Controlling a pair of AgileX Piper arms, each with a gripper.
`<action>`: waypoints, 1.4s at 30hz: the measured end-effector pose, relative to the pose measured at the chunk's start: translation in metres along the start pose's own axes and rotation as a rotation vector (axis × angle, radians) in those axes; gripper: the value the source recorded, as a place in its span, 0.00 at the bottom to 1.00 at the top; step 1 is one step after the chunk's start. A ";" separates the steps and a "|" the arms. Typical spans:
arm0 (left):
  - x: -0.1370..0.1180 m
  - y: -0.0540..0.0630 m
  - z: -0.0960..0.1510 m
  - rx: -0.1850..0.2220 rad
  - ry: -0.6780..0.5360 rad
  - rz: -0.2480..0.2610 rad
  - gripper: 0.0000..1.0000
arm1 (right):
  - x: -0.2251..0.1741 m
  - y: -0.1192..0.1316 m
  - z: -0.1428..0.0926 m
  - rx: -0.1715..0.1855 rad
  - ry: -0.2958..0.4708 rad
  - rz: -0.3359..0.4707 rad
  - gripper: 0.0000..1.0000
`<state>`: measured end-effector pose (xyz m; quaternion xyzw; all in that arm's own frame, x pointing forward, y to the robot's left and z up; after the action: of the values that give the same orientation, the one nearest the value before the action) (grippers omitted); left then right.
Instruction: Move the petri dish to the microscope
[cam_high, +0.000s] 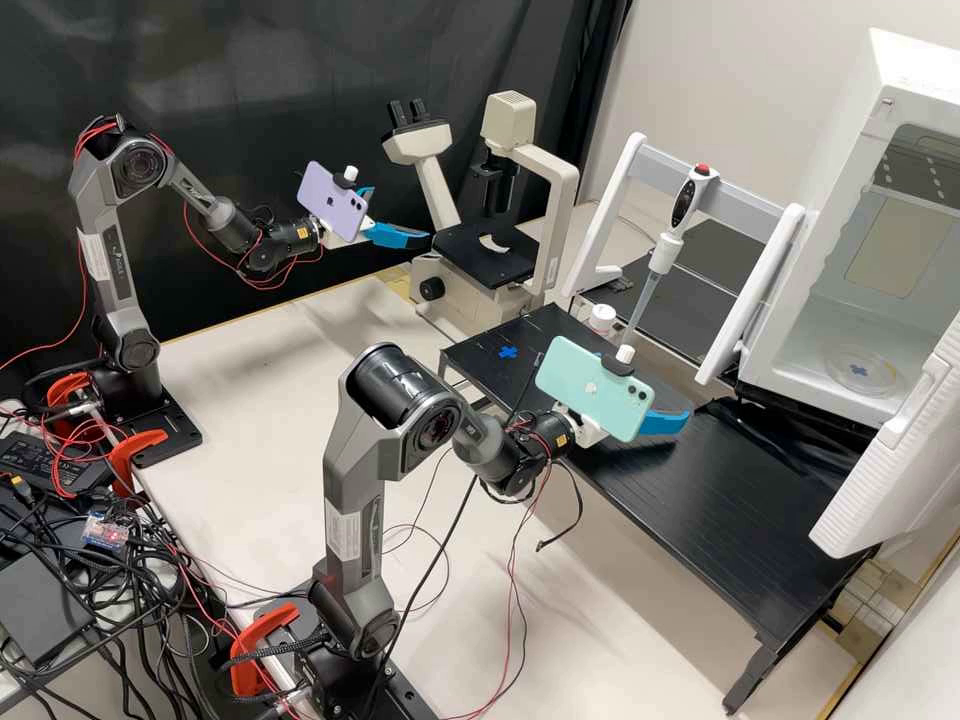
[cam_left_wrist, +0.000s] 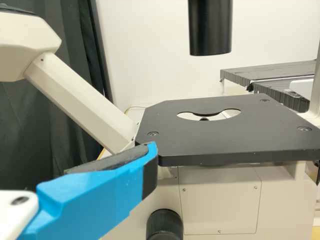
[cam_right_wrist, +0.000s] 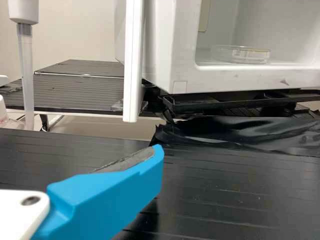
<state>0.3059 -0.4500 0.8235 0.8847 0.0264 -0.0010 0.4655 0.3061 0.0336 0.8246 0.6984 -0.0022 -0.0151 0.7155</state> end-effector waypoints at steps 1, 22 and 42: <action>0.000 0.000 0.000 0.000 0.000 0.000 1.00 | 0.000 0.000 0.000 0.000 0.000 0.000 1.00; 0.000 0.000 0.000 0.000 0.000 0.000 1.00 | -0.016 0.045 0.054 0.095 -0.105 0.142 1.00; 0.000 0.000 0.000 0.000 0.000 0.000 1.00 | 0.079 0.141 0.063 0.119 -0.113 0.359 1.00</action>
<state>0.3059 -0.4500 0.8235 0.8847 0.0264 -0.0010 0.4655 0.3857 -0.0281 0.9657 0.7261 -0.1676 0.0736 0.6628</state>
